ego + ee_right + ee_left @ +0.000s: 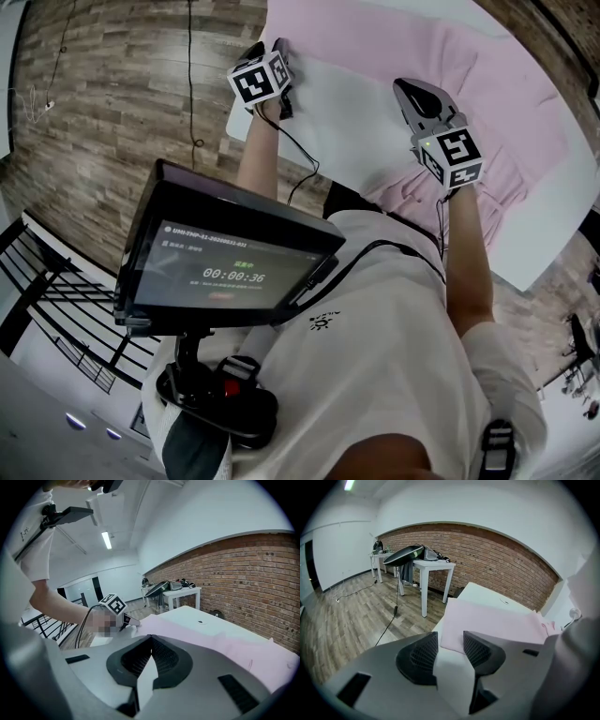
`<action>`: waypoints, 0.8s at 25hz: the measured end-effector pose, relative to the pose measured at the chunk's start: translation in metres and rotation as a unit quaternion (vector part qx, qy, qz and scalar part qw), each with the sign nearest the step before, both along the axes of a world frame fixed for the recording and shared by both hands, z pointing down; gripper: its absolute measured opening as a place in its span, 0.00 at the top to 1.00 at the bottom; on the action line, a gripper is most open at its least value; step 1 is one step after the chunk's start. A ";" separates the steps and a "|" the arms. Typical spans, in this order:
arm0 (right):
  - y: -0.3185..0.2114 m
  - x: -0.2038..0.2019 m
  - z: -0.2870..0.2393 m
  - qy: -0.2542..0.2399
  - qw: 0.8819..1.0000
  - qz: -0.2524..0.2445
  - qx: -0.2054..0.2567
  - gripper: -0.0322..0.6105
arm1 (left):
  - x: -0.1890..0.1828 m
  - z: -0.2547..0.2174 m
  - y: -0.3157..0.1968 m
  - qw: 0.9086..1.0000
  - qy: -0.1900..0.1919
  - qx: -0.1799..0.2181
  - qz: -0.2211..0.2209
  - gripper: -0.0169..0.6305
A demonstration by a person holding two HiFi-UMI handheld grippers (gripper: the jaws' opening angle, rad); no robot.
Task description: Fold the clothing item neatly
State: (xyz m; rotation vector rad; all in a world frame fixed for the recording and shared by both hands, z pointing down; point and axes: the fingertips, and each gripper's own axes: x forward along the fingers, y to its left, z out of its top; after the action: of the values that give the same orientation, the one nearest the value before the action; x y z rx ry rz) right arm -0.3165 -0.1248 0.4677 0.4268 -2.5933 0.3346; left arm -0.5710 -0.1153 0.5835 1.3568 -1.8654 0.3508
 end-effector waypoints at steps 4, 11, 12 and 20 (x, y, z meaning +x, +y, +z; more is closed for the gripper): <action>-0.004 0.002 -0.002 0.000 1.000 0.002 0.000 0.95 | -0.002 -0.002 -0.001 1.000 -0.004 -0.006 -0.004 0.74; -0.006 0.006 -0.005 0.007 1.000 0.001 0.001 0.95 | -0.002 -0.005 -0.004 0.999 -0.034 -0.032 0.011 0.84; -0.007 0.006 -0.005 0.008 1.000 0.002 0.001 0.95 | -0.001 -0.007 -0.006 0.999 -0.034 -0.030 0.012 0.85; -0.001 0.025 0.002 0.003 1.000 0.013 0.009 0.95 | 0.022 -0.021 -0.012 0.999 -0.028 0.017 0.033 0.91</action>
State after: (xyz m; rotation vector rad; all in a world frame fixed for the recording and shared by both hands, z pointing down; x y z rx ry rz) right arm -0.2914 -0.1260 0.4701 0.4684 -2.5893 0.3195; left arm -0.5493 -0.1268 0.5627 1.4469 -1.8831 0.3945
